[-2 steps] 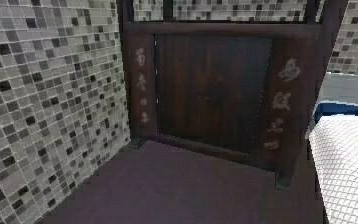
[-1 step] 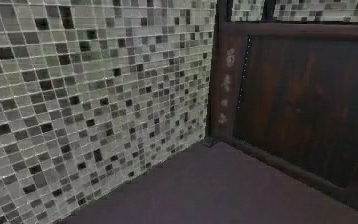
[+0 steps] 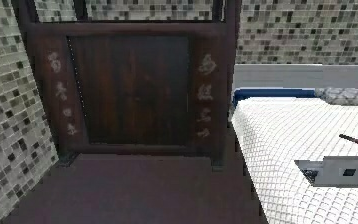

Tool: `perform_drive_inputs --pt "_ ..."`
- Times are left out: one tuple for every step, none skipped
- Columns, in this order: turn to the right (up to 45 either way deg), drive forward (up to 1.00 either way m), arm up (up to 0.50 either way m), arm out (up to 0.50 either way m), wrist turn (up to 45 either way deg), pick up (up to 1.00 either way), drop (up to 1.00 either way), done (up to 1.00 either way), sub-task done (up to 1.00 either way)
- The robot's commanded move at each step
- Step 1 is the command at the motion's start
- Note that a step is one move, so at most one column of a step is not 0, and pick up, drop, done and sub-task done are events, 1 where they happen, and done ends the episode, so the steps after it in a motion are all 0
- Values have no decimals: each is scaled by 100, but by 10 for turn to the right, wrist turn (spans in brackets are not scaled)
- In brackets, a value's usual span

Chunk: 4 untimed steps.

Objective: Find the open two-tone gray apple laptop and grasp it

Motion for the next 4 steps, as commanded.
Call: perform_drive_inputs --pt "60 0 0 0 0 0 0 0 0" --pt "0 70 0 0 0 0 0 0 0" --pt "-210 0 0 0 0 0 0 0 0" --pt "0 0 50 0 0 0 0 0 0"
